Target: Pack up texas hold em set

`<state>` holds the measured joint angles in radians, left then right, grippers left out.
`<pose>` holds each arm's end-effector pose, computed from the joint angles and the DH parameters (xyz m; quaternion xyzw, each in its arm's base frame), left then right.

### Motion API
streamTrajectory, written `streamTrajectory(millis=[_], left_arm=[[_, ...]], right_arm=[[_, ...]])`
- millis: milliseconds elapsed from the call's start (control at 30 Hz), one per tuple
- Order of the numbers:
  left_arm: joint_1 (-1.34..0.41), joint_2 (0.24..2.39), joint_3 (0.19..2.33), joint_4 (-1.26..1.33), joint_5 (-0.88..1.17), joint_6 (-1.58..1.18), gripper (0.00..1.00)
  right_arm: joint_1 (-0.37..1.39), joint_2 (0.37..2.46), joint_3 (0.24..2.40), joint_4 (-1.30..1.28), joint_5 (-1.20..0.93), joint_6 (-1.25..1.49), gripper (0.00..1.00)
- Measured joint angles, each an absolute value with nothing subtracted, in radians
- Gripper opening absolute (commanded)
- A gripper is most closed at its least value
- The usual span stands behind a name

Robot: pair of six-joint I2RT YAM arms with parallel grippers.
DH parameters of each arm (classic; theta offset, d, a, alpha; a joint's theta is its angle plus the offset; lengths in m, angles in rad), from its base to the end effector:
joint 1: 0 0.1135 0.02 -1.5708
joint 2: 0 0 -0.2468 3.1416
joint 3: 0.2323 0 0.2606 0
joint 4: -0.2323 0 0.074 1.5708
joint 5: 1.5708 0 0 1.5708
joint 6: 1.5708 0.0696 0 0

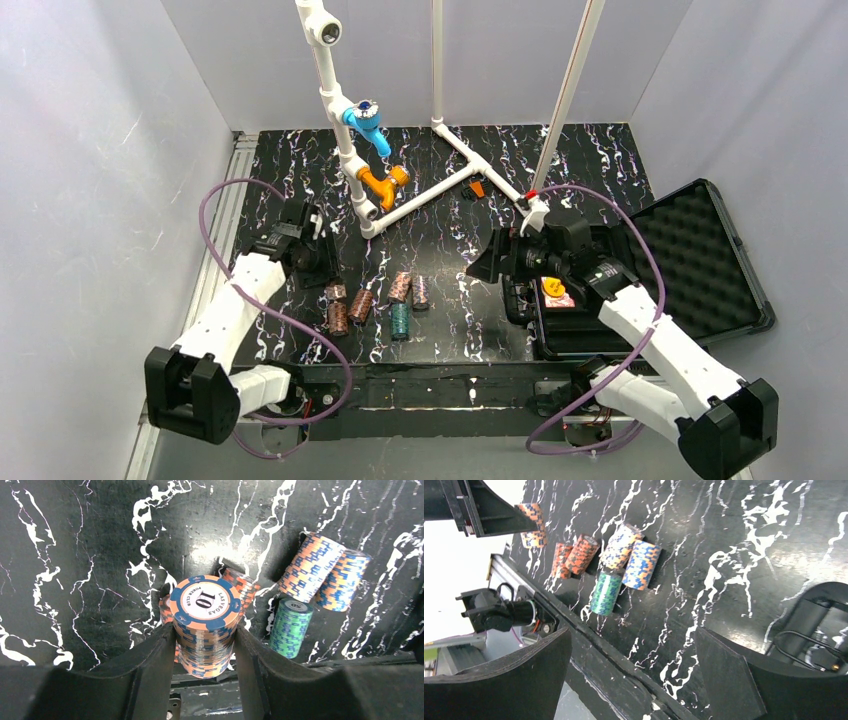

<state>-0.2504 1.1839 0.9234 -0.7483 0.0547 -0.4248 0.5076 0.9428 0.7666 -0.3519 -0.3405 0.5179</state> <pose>0.2547 -0.0691 0.2133 -0.0761 0.9574 -0.1166 0.2529 0.2122 0.1446 0.2575 -0.0800 0.8550 0.3688 0.3557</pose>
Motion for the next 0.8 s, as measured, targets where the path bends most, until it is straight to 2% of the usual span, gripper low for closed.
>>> streamTrajectory(millis=[267, 500, 800], left_arm=[[-0.25, 1.022, 0.912, -0.786, 0.143, -0.47, 0.0], [-0.25, 0.899, 0.845, -0.789, 0.245, -0.648, 0.0], [-0.25, 0.857, 0.822, -0.757, 0.252, -0.78, 0.0]], right_arm=[[0.682, 0.942, 0.708, -0.197, -0.31, 0.576, 1.0], [1.018, 1.021, 0.643, 0.128, -0.192, 0.542, 1.0], [1.153, 1.219, 0.659, 0.268, -0.142, 0.492, 1.0]])
